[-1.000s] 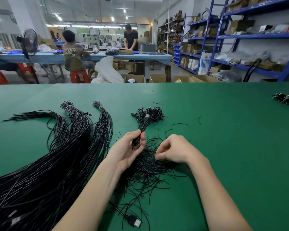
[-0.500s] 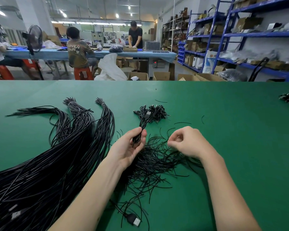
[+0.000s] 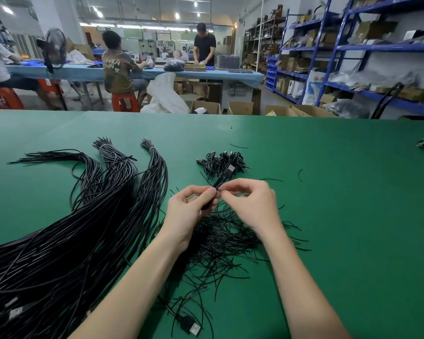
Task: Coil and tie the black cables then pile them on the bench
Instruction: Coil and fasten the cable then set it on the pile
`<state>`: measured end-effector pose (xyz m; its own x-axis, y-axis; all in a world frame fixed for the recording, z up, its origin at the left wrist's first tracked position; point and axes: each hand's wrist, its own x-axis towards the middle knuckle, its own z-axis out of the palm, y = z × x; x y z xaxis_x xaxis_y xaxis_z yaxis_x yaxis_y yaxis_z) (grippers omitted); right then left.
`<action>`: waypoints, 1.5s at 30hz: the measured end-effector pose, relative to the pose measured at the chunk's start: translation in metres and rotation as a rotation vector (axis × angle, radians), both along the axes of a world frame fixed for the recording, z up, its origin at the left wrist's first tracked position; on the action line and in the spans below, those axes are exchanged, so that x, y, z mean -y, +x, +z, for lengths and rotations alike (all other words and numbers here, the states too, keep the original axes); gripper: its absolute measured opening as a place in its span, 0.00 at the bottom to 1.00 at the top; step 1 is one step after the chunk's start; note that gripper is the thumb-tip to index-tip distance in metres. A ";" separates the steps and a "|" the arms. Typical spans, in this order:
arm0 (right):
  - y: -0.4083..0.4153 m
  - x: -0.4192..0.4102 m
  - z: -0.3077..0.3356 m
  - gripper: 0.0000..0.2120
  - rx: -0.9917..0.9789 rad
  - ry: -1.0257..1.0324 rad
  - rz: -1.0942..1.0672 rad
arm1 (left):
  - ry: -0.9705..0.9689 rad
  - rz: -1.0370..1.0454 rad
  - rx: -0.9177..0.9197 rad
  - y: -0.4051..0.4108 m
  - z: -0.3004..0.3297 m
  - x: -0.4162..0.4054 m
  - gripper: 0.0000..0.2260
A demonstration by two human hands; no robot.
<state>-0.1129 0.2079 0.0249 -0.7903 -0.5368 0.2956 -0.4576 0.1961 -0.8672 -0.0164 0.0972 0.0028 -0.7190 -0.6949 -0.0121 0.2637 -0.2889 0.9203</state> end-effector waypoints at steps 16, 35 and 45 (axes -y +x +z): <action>-0.002 -0.003 0.000 0.05 0.693 -0.111 0.162 | -0.049 -0.080 -0.028 0.002 -0.003 -0.003 0.02; -0.010 -0.021 -0.006 0.07 1.032 -0.227 0.644 | 0.120 -0.350 0.029 0.014 0.014 0.007 0.05; -0.013 -0.028 -0.009 0.07 0.917 -0.089 0.663 | -0.204 -0.629 0.137 0.032 0.029 0.023 0.05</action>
